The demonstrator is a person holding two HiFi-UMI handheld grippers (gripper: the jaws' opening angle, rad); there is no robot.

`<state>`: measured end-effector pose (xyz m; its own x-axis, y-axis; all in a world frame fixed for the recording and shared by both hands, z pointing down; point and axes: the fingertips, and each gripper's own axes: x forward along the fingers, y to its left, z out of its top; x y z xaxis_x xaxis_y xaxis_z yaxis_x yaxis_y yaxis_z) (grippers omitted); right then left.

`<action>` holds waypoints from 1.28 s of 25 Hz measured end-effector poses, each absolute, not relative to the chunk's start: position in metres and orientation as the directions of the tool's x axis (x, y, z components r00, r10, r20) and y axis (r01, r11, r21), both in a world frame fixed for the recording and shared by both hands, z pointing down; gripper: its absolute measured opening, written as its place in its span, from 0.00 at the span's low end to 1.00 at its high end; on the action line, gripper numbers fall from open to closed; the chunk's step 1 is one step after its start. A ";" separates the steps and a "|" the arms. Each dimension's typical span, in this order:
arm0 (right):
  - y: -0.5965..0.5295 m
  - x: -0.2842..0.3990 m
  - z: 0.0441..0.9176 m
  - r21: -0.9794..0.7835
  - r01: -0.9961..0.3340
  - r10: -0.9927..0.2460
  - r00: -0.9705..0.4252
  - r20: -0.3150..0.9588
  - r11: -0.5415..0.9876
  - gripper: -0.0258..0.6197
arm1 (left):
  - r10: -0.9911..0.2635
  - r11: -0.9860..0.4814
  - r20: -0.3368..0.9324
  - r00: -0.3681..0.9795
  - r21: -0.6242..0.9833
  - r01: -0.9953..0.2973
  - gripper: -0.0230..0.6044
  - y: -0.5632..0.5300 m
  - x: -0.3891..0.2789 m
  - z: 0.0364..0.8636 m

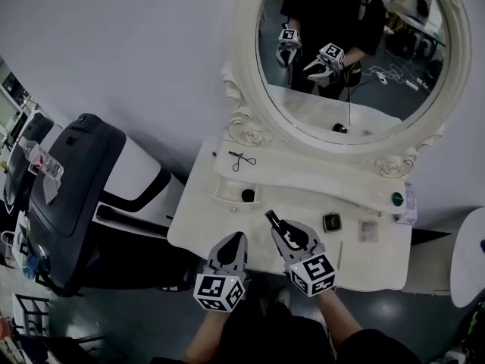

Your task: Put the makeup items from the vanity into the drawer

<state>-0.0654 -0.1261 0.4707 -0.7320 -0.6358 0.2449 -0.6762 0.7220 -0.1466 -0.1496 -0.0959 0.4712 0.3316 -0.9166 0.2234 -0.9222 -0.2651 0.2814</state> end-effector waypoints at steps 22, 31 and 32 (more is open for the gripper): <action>-0.221 -0.200 0.512 -0.019 -0.618 -0.555 -0.719 0.419 0.786 0.21 | -0.906 -0.261 0.261 0.332 0.271 -0.926 0.08 -0.179 -0.263 0.494; -0.254 -0.229 0.572 0.046 -0.480 -0.421 -0.716 0.556 0.876 0.21 | -0.903 -0.226 0.297 0.310 0.283 -0.932 0.08 -0.196 -0.263 0.517; -0.256 -0.230 0.576 0.048 -0.471 -0.413 -0.715 0.564 0.881 0.21 | -0.903 -0.224 0.299 0.308 0.284 -0.932 0.08 -0.197 -0.263 0.519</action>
<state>-0.2300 -0.2557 0.5758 -0.7151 -0.4128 0.5641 -0.4706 0.8810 0.0482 -0.2627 -0.1971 0.5187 0.3079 -0.9033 0.2986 -0.9324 -0.2240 0.2837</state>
